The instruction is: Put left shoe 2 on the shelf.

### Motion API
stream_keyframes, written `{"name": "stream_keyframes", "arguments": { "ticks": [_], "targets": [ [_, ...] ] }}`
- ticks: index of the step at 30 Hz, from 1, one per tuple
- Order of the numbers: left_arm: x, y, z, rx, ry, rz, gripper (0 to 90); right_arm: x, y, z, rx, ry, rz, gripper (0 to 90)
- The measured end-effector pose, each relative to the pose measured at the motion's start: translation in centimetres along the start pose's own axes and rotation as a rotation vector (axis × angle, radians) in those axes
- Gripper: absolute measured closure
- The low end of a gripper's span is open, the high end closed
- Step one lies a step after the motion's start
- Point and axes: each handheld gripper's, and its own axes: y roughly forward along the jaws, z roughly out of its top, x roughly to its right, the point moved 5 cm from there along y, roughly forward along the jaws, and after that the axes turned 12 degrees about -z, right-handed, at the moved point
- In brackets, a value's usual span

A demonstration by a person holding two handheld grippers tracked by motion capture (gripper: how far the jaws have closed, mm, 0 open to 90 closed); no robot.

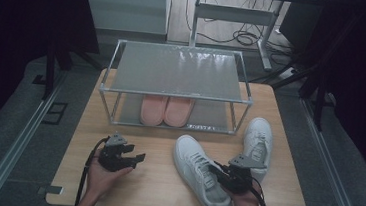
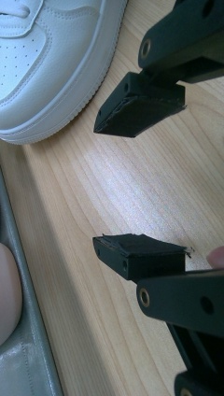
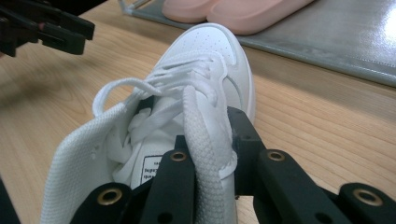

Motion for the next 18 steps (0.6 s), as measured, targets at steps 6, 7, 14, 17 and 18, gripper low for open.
{"name": "stream_keyframes", "arguments": {
  "ticks": [6,7,14,17,18],
  "targets": [
    [0.0,0.0,0.0,-0.004,0.004,-0.001,40.0,-0.1,-0.3,0.2,0.014,0.003,0.022,81.6],
    [-0.1,0.0,0.0,-0.004,0.004,-0.001,39.9,-0.1,-0.4,0.3,0.018,0.005,0.025,81.6],
    [-0.1,0.0,0.0,-0.003,0.002,0.001,39.9,0.0,-1.2,0.9,0.062,0.034,0.046,81.6],
    [-0.1,0.0,0.0,-0.005,0.002,-0.001,39.8,0.1,-1.8,1.2,0.084,0.055,0.056,81.6],
    [-0.1,0.1,0.0,-0.006,0.002,0.0,39.8,0.2,-2.0,1.4,0.092,0.061,0.06,81.6]
  ]
}}
